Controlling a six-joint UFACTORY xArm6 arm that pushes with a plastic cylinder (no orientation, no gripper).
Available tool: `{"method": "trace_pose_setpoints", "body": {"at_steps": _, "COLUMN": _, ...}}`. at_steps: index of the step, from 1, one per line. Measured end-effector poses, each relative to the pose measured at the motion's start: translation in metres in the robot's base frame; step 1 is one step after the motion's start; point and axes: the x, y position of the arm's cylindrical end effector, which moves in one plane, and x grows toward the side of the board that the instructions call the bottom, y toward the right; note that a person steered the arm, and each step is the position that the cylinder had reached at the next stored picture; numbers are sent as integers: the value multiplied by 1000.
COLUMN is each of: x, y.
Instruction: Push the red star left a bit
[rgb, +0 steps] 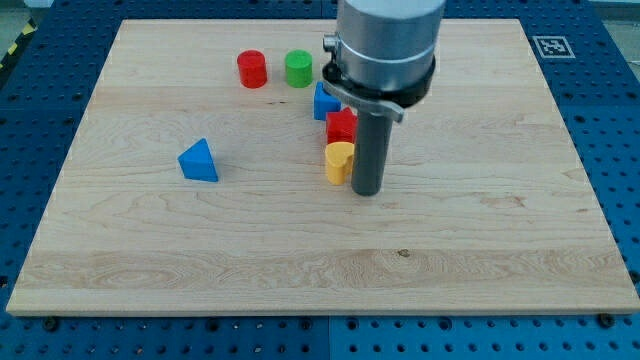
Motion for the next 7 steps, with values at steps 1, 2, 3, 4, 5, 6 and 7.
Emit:
{"method": "trace_pose_setpoints", "body": {"at_steps": 1, "x": 54, "y": 15}}
{"method": "trace_pose_setpoints", "body": {"at_steps": 2, "x": 111, "y": 32}}
{"method": "trace_pose_setpoints", "body": {"at_steps": 3, "x": 114, "y": 34}}
{"method": "trace_pose_setpoints", "body": {"at_steps": 4, "x": 114, "y": 33}}
{"method": "trace_pose_setpoints", "body": {"at_steps": 5, "x": 112, "y": 33}}
{"method": "trace_pose_setpoints", "body": {"at_steps": 6, "x": 94, "y": 30}}
{"method": "trace_pose_setpoints", "body": {"at_steps": 7, "x": 77, "y": 41}}
